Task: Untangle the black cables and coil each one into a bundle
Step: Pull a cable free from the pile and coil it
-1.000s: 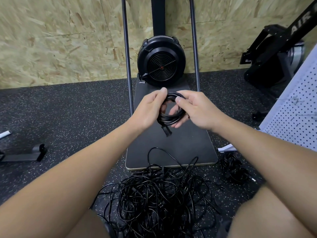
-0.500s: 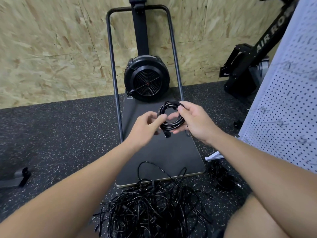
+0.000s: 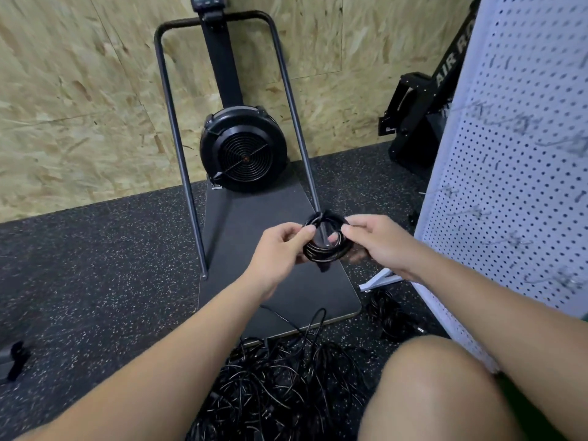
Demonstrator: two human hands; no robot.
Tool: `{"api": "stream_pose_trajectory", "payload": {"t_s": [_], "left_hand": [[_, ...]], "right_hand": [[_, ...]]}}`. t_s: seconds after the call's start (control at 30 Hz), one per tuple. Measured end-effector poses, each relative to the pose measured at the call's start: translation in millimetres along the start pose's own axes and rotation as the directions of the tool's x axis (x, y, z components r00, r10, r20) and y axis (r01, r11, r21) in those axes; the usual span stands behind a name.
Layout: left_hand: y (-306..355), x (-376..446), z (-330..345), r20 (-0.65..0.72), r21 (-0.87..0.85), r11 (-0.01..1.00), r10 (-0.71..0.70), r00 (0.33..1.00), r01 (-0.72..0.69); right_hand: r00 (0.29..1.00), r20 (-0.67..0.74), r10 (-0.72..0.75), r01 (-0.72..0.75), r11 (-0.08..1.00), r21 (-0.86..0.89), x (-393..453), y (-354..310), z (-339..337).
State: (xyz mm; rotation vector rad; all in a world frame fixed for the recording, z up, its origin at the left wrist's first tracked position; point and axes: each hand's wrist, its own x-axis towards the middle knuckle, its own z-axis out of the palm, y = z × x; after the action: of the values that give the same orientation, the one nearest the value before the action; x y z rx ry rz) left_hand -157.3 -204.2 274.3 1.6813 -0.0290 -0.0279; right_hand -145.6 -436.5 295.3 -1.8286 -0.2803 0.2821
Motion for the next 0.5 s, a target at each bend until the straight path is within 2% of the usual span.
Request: {"api": "stream_pose_trajectory", "payload": {"t_s": [0.07, 0.27, 0.4, 0.5], "left_hand": [[-14.5, 5.4, 20.0, 0.101, 0.053, 0.998, -0.032, 0.994, 0.026], [-78.4, 29.3, 85.9, 0.276, 0.036, 0.976, -0.218, 0.936, 0.216], [-129.7, 42.0, 124.0, 0.292, 0.064, 0.948, -0.316, 0.903, 0.311], [-180.4, 49.3, 149.1, 0.235, 0.180, 0.926, -0.367, 0.900, 0.330]], "right_hand": [[0.999, -0.040, 0.026, -0.027, 0.999, -0.031, -16.2, 28.5, -13.9], [0.944, -0.247, 0.218, -0.167, 0.963, 0.209, -34.8, 130.7, -26.8], [0.876, -0.350, 0.333, -0.261, 0.936, 0.237, -37.1, 191.2, -37.8], [0.829, -0.381, 0.410, -0.360, 0.912, 0.199, -39.7, 235.6, -43.6]]}}
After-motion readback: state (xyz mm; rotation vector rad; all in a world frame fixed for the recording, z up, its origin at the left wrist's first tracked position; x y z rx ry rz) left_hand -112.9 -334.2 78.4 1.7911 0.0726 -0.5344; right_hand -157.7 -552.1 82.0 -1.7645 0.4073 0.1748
